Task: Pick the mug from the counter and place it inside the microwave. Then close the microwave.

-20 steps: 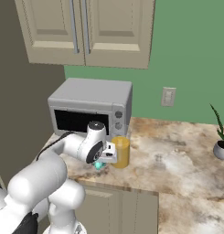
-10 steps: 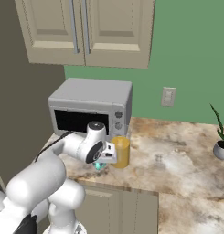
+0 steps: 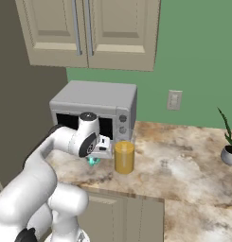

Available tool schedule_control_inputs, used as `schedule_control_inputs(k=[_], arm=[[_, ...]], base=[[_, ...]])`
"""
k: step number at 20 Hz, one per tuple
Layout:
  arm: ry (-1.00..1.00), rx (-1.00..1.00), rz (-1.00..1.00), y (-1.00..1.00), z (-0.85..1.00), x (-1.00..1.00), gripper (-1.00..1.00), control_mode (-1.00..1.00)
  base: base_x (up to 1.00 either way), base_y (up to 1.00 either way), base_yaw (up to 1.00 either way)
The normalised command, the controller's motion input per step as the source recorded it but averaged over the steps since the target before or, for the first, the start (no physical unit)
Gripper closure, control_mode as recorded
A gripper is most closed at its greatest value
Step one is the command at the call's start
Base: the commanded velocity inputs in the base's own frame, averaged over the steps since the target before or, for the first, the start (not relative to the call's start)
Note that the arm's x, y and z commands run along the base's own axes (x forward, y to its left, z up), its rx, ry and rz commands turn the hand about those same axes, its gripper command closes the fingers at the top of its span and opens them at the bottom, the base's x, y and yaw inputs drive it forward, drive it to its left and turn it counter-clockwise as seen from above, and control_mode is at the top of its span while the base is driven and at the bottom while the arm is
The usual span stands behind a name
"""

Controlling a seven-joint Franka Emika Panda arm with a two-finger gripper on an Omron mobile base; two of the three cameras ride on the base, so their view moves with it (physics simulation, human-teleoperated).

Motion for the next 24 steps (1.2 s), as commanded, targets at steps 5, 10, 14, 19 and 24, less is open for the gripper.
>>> schedule_control_inputs(k=[5,10,14,19,24], arm=[[0.0,0.0,0.0,0.32,0.86,-0.01,1.0,-1.0],[0.0,0.0,0.0,0.33,0.68,-0.41,1.0,-1.0],[0.0,0.0,0.0,0.4,0.71,-0.54,1.0,-1.0],[-0.04,0.0,0.0,0.19,0.69,-0.54,1.0,-1.0],[-0.04,0.0,-0.05,0.02,0.36,-0.6,1.0,-1.0]], base=[[0.0,0.0,0.0],[0.0,0.0,0.0],[0.0,0.0,0.0],[0.0,0.0,0.0],[0.0,0.0,0.0]])
